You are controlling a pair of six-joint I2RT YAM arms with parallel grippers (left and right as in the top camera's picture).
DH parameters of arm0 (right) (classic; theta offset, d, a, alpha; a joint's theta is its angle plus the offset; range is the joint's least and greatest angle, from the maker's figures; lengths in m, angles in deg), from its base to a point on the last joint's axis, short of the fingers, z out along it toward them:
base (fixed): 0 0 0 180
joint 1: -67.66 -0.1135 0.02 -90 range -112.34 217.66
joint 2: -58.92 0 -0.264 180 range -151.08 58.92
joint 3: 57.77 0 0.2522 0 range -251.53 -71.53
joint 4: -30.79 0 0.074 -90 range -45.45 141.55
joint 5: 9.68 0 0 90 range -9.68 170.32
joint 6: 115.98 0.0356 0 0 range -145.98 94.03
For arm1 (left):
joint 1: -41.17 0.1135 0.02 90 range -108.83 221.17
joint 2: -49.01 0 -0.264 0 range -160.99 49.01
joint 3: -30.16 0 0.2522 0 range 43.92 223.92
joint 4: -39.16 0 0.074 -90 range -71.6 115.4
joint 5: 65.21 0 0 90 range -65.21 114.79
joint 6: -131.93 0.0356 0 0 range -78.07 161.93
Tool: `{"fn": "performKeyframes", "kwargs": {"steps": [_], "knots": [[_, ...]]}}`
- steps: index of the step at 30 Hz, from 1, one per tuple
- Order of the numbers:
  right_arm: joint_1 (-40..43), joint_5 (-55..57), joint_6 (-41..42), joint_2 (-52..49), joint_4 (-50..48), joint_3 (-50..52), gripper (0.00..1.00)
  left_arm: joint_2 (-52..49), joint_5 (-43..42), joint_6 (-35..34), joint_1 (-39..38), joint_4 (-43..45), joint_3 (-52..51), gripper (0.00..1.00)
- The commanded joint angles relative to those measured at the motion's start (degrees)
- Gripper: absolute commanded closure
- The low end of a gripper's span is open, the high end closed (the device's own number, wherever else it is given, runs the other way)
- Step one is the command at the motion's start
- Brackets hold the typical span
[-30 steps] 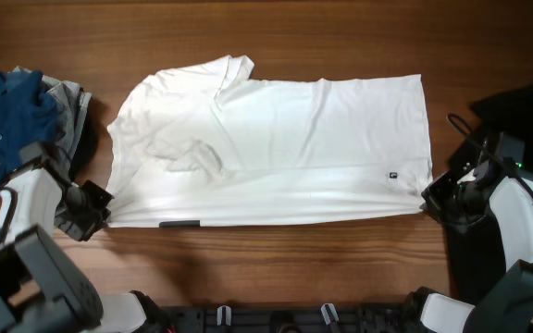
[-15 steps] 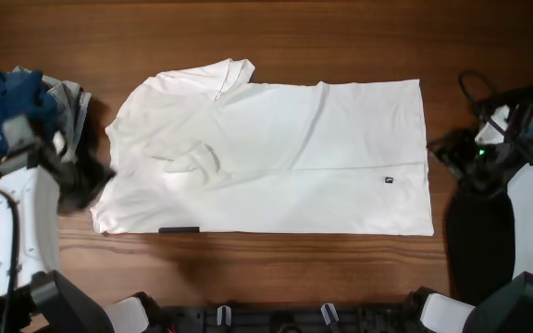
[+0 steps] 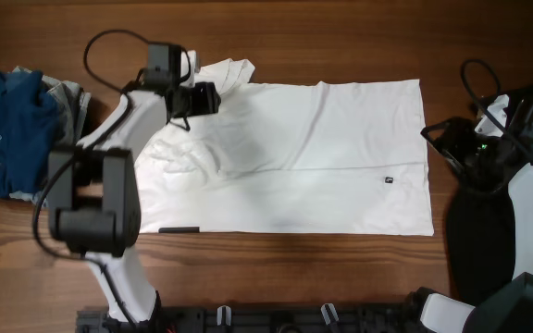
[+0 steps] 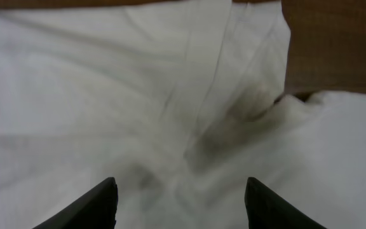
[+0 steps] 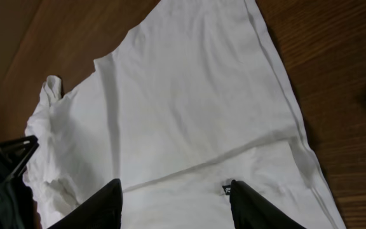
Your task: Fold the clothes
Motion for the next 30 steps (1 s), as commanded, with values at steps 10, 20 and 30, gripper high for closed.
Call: {"fn": "performKeyframes", "kwargs": {"steps": [10, 20, 30], "knots": [[0.1, 0.9, 1.9, 0.6, 0.2, -0.6, 0.46, -9.2, 0.4, -1.0, -0.5, 2.0, 7.3, 0.44], [0.1, 2.8, 2.9, 0.6, 0.1, -0.6, 0.46, -12.5, 0.4, -4.1, -0.9, 2.8, 7.3, 0.75], [0.1, 3.4, 2.6, 0.6, -0.5, -0.6, 0.47, -9.2, 0.4, -7.3, -0.8, 3.7, 7.8, 0.96]]}}
